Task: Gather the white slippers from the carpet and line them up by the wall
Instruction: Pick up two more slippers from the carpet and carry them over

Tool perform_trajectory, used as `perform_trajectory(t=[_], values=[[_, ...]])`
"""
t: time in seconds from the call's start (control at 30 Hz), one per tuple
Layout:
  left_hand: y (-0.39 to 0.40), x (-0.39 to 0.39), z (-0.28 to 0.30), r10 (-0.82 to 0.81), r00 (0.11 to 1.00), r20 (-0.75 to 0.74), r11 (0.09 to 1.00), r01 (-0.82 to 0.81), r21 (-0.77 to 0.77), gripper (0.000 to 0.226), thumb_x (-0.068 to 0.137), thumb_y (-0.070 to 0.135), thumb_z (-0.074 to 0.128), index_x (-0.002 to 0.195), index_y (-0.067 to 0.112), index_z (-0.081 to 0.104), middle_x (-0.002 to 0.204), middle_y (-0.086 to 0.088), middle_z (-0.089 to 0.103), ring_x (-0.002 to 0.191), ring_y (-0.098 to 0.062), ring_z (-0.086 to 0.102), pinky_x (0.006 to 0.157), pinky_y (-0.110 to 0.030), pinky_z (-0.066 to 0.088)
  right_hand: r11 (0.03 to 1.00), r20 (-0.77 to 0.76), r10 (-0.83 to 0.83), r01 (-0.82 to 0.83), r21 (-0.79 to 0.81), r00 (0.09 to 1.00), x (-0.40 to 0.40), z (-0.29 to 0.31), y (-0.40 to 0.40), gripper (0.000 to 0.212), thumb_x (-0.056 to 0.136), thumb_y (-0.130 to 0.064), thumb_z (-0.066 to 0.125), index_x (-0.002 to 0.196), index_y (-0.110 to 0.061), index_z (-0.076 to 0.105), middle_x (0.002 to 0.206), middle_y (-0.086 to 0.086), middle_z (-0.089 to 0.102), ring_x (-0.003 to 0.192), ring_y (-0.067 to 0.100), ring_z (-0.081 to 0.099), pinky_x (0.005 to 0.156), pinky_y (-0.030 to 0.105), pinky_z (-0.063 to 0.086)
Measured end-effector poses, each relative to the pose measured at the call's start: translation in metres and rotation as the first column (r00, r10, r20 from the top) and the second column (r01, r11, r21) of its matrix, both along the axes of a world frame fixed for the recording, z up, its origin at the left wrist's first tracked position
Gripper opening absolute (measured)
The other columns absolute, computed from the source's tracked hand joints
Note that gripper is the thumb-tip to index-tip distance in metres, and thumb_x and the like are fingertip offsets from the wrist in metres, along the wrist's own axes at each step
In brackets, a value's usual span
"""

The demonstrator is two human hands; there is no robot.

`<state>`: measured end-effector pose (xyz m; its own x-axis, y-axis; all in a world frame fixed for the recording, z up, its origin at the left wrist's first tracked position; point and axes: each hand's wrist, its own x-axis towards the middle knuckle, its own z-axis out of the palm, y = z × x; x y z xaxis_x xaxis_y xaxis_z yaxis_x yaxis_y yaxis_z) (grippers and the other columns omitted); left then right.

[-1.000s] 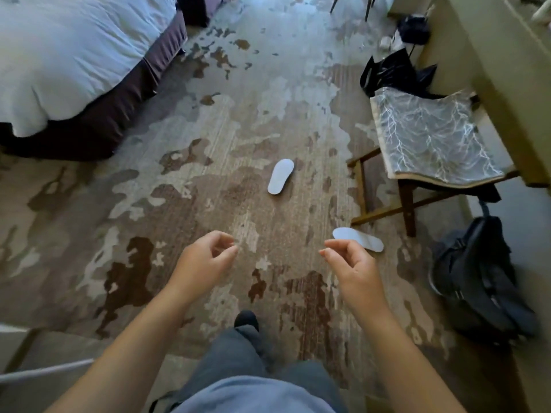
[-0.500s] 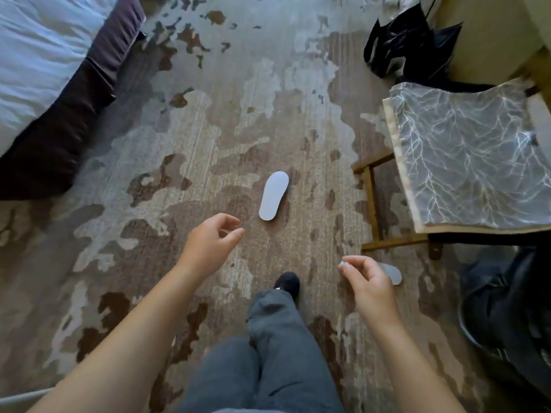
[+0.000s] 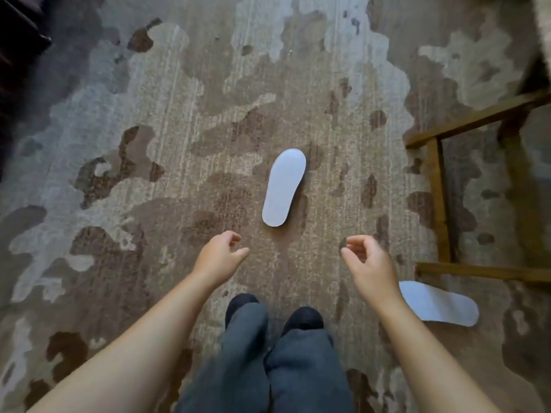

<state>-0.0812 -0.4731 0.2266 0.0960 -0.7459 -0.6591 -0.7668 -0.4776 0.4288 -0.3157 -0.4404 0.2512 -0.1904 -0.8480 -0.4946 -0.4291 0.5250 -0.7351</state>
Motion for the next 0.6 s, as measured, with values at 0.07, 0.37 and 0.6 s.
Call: perform_trajectory(t=[0.07,0.37,0.6], values=[[-0.021,-0.003,-0.075,0.017,1.0,-0.018,1.0,-0.017,-0.014,0.041,0.082,0.026,0.057,0.118,0.009,0.048,0.127,-0.013,0.054,0.114,-0.026,0.051,0.094,-0.036,0.039,0.999,-0.039,0.022,-0.02,0.03,0.999,0.001,-0.079,-0.009,0.024,0.086,-0.015,0.052,0.108,-0.009,0.053,0.109,0.009,0.055,0.1,0.02,0.05,0.084,0.029,0.038],[-0.093,-0.025,-0.341,0.136,0.986,-0.099,0.986,-0.144,-0.083,0.074,0.074,0.027,0.068,0.133,0.006,0.027,0.141,-0.018,0.038,0.128,-0.03,0.037,0.107,-0.044,0.033,0.995,-0.156,0.046,-0.032,0.094,0.987,0.002,-0.341,-0.028,0.023,0.082,-0.013,0.057,0.105,-0.007,0.056,0.111,0.015,0.059,0.102,0.024,0.052,0.09,0.032,0.039],[-0.105,-0.048,-0.376,0.167,0.977,0.134,0.97,-0.138,-0.199,0.073,0.065,0.035,0.074,0.121,0.004,0.039,0.129,-0.02,0.049,0.123,-0.037,0.037,0.103,-0.044,0.03,0.989,-0.137,-0.004,0.024,0.144,0.991,-0.007,-0.367,-0.021,0.023,0.082,-0.012,0.057,0.104,-0.007,0.056,0.11,0.016,0.06,0.103,0.025,0.054,0.092,0.034,0.041]])
